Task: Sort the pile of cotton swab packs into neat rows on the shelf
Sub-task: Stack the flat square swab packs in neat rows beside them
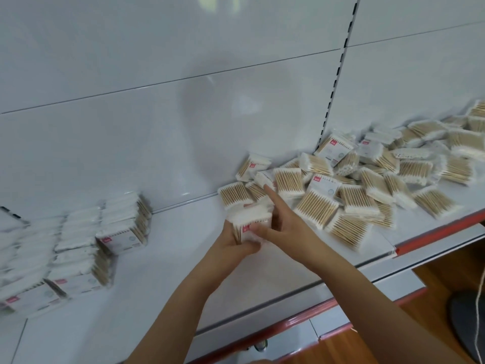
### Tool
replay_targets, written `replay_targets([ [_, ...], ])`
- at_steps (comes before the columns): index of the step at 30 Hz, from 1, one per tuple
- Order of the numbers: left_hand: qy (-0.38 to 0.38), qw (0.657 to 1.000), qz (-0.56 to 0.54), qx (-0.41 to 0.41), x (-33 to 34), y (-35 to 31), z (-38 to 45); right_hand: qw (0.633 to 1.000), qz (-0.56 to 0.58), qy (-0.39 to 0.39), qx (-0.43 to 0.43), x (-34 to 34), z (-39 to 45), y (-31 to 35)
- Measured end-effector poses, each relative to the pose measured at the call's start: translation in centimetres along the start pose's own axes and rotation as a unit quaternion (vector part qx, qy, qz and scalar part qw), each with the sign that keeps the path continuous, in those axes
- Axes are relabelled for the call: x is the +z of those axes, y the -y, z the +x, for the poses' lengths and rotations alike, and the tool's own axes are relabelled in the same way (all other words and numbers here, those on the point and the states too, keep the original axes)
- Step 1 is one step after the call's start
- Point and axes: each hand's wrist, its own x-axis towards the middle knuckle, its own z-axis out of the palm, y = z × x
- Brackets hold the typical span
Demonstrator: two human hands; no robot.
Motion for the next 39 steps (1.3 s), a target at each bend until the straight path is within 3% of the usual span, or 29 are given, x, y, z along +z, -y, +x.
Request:
replay_targets([
  [3, -0.070, 0.983, 0.163, 0.052, -2.1, 0.1, -0.7, 0.999, 0.011, -0.041, -0.019, 0.4, 0.8, -1.0],
  [6, -0.128, 0.943, 0.291, 0.104, -5.4, 2.4, -2.7, 1.000, -0.016, -0.026, 0.000, 1.0, 1.3, -2.2],
  [10, -0.131, 0.886, 0.418, 0.151, -9.5, 5.5, -6.4, 0.996, -0.088, 0.002, 0.033, 2.3, 2.5, -2.4],
  [14, -0.118, 0.844, 0.497, 0.163, -11.6, 7.2, -9.9, 0.996, -0.083, 0.018, 0.006, 5.9, 4.8, -1.4],
  [18, -0.149, 0.841, 0.500, 0.142, -13.1, 8.3, -13.1, 0.982, -0.168, 0.036, -0.074, 12.4, 6.8, -0.1],
  [22, -0.218, 0.853, 0.457, 0.126, -13.5, 8.6, -14.2, 0.984, -0.116, 0.104, -0.085, 17.8, 7.6, 0.5],
  [26, -0.355, 0.833, 0.413, 0.101, -13.6, 8.5, -14.3, 0.985, -0.125, 0.087, -0.081, 20.7, 8.0, 0.0],
  [30, -0.455, 0.807, 0.370, 0.072, -13.7, 8.5, -14.2, 0.984, -0.148, 0.021, -0.093, 21.6, 7.0, -0.7],
  [39, -0.473, 0.794, 0.376, 0.067, -13.7, 8.5, -13.6, 0.986, -0.097, -0.049, -0.127, 23.8, 6.0, -1.3],
])
